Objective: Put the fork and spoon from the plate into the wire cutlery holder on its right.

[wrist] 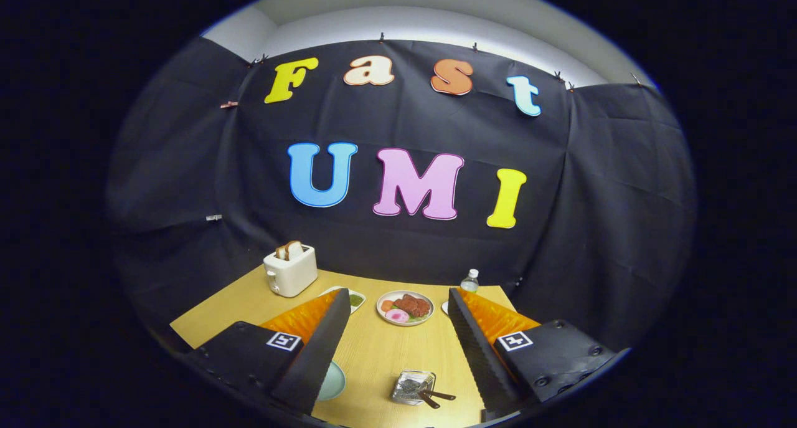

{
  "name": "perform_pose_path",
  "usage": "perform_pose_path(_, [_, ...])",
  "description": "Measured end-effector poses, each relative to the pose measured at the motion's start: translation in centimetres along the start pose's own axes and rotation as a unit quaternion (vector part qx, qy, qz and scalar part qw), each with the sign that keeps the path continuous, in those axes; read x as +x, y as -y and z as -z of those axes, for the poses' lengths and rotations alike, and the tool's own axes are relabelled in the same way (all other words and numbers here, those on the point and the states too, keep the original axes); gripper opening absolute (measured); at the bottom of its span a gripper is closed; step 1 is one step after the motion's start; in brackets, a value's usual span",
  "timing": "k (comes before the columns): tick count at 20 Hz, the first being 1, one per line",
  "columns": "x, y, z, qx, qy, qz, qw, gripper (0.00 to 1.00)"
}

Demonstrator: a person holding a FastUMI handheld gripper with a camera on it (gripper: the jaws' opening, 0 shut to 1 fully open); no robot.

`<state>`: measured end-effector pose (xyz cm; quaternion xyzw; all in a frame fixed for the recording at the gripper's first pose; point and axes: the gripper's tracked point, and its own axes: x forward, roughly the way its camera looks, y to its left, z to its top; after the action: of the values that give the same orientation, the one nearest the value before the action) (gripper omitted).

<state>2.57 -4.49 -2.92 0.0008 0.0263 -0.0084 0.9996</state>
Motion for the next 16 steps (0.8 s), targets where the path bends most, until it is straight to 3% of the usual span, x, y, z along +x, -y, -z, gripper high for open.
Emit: perform_pose_path(16, [-0.1, 1.7, 1.2, -0.003, -0.016, 0.015, 1.0, 0.98])
